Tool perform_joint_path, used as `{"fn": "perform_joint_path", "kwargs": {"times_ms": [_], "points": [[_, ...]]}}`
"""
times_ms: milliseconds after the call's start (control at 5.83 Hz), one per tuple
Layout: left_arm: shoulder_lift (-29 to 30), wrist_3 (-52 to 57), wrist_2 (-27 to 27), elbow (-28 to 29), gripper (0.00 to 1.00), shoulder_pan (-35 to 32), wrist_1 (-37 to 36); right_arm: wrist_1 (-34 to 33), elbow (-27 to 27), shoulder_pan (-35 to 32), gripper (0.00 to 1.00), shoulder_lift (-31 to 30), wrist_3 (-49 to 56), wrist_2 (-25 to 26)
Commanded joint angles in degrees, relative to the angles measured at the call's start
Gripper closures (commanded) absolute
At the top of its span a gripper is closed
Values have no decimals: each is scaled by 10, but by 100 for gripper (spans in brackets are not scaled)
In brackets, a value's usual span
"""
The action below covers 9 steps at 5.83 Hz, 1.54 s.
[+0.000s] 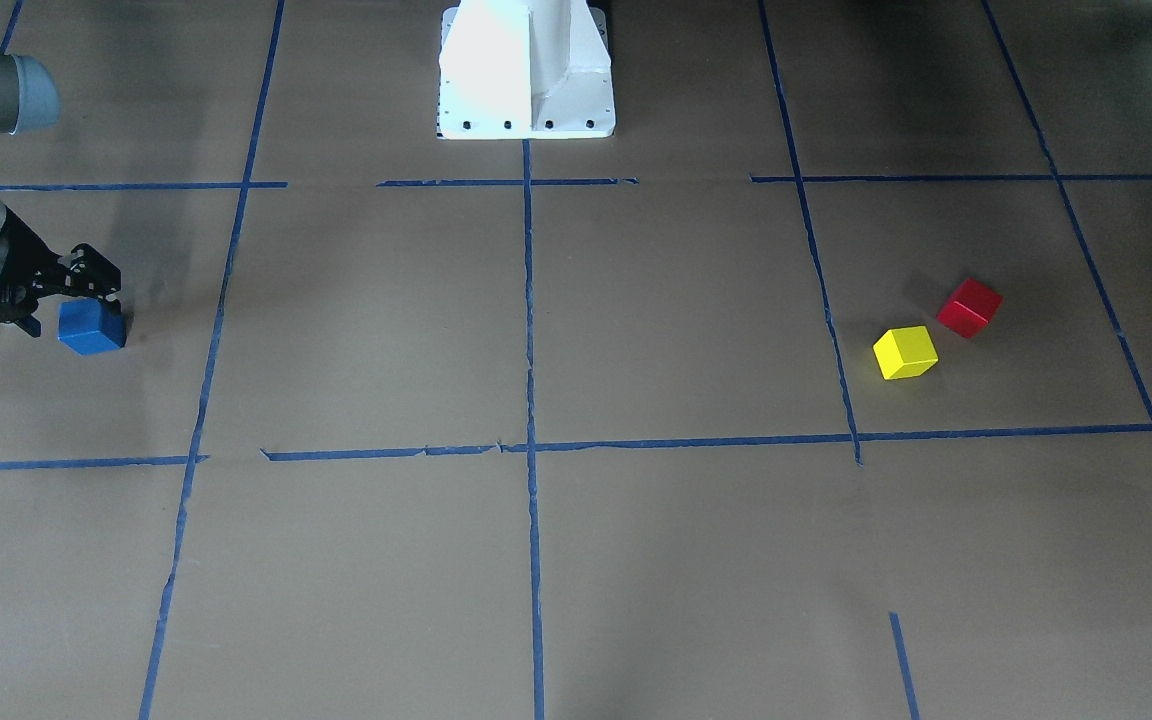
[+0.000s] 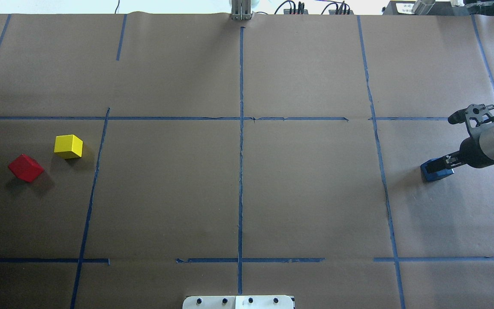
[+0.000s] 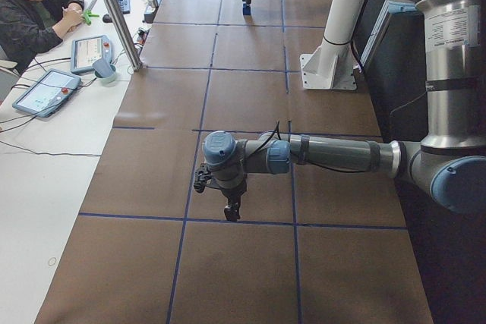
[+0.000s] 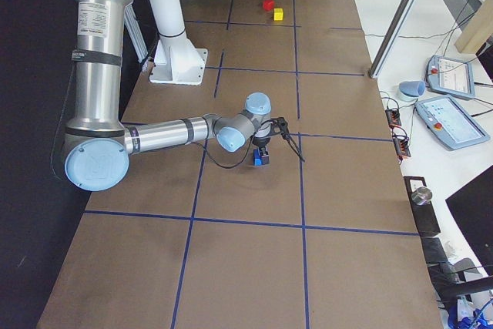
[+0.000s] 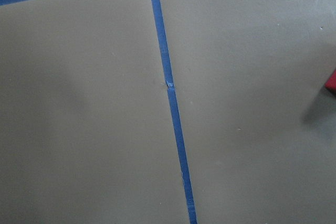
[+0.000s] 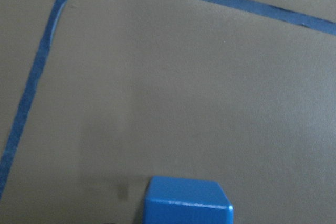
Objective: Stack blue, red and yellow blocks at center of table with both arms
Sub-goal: 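Lower the right gripper onto the blue cube and grasp it, then carry the blue cube with the right gripper to the table center and release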
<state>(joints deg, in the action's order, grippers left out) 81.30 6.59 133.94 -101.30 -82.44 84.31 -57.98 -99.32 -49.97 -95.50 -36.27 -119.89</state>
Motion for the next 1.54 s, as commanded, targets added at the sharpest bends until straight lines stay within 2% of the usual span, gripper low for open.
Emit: {"fn": "perform_joint_path", "kwargs": {"times_ms": [0,343,515,686,858,1030,1201,1373], "points": [[0,0,0,1,0,0,1,1,23,16,22,4,1,11],[0,0,0,1,0,0,2,1,18,17,84,7,-1,11],[0,0,0,1,0,0,2,-4,-9,17,98,8,-2,10],[0,0,0,1,0,0,2,-23,-38,17,99,30,-27,7],[0,0,0,1,0,1,2,-91,-48,30,100,110,-102,9],[0,0,0,1,0,1,2,-173,-46,76,100,203,-150,19],[0,0,0,0,0,0,2,-282,-40,133,100,311,-225,65],[0,0,0,0,0,0,3,-342,0,173,100,409,-292,101]]}}
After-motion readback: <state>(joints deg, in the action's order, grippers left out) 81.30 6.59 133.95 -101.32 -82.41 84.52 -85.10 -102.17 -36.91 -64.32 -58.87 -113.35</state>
